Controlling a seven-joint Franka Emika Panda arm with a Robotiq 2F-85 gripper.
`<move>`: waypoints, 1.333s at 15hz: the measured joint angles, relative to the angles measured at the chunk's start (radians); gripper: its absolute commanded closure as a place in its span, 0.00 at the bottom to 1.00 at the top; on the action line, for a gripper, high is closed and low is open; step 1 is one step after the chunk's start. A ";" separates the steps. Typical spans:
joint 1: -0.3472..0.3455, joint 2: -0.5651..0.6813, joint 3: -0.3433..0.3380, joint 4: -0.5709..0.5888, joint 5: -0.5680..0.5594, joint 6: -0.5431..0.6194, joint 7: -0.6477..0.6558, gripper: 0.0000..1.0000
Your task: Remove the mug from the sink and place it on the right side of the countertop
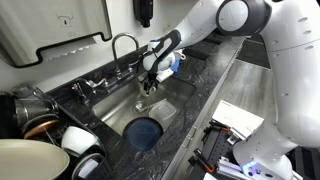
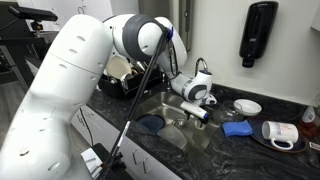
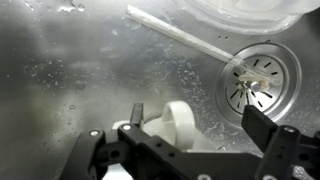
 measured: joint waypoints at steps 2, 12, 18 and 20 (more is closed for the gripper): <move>0.003 0.008 -0.008 0.009 -0.013 0.000 0.005 0.00; 0.012 0.020 -0.013 0.033 -0.028 0.005 0.006 0.83; 0.015 0.020 -0.014 0.034 -0.029 0.007 0.008 0.96; 0.016 0.020 -0.015 0.034 -0.029 0.007 0.010 0.96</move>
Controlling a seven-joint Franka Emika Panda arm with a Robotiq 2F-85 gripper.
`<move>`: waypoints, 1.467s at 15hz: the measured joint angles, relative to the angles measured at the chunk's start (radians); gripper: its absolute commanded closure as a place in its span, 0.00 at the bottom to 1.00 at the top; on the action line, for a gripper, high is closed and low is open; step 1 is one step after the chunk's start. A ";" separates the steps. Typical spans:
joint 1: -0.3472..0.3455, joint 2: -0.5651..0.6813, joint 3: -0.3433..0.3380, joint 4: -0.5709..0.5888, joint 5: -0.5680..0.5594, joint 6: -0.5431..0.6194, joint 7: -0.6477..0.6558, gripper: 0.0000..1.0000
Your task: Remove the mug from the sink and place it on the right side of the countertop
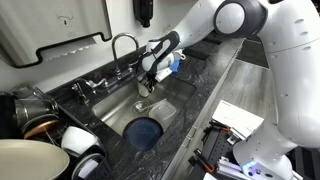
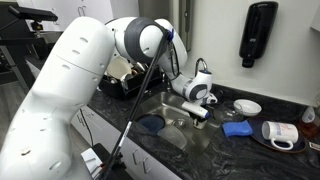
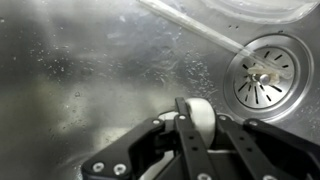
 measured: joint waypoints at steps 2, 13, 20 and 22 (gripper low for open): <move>0.002 -0.003 0.000 -0.001 -0.005 0.000 0.000 0.96; 0.104 -0.198 -0.062 -0.193 -0.173 0.001 0.104 0.96; 0.125 -0.334 -0.099 -0.354 -0.212 0.053 0.167 0.96; 0.111 -0.385 -0.110 -0.407 -0.200 0.080 0.167 0.96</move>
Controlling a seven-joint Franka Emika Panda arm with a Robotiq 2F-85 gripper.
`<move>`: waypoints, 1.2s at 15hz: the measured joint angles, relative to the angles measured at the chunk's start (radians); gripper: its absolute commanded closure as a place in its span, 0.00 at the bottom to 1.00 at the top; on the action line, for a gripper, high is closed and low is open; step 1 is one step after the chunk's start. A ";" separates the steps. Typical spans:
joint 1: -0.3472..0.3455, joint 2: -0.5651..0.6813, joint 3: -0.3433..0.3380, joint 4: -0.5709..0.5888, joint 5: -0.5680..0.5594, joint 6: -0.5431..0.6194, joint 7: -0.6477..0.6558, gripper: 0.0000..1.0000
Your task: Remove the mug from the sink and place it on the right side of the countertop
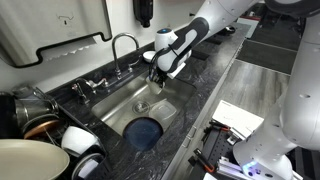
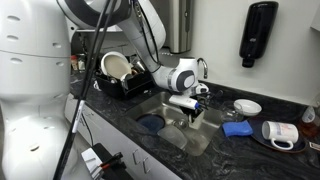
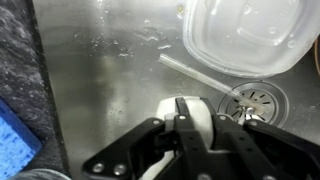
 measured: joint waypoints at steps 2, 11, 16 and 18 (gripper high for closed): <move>-0.023 -0.054 -0.001 -0.044 0.038 0.006 -0.014 0.96; -0.091 -0.270 -0.044 -0.156 0.211 0.000 -0.148 0.96; -0.116 -0.334 -0.114 -0.181 0.232 -0.003 -0.167 0.96; -0.123 -0.352 -0.138 -0.196 0.232 -0.003 -0.165 0.96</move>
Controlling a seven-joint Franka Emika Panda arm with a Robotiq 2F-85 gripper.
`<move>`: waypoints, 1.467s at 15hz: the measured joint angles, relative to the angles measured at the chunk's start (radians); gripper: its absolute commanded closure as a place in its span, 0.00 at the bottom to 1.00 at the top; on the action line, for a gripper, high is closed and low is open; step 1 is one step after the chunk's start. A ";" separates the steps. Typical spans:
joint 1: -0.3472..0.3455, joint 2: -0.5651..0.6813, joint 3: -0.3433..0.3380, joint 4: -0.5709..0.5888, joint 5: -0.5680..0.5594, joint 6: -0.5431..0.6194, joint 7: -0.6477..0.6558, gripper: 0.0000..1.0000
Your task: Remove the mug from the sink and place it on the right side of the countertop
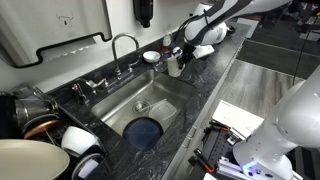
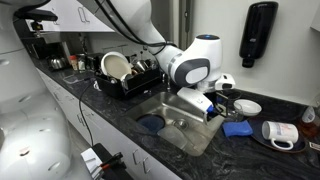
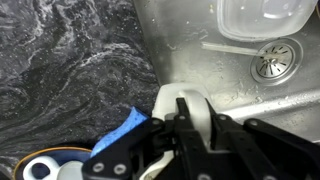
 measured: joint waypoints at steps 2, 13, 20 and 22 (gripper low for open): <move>-0.008 -0.014 -0.021 -0.019 0.000 0.001 0.008 0.96; -0.088 -0.042 -0.072 -0.111 -0.207 0.084 0.256 0.96; -0.123 -0.009 -0.094 -0.130 -0.314 0.165 0.354 0.56; -0.125 0.001 -0.108 -0.138 -0.301 0.201 0.341 0.43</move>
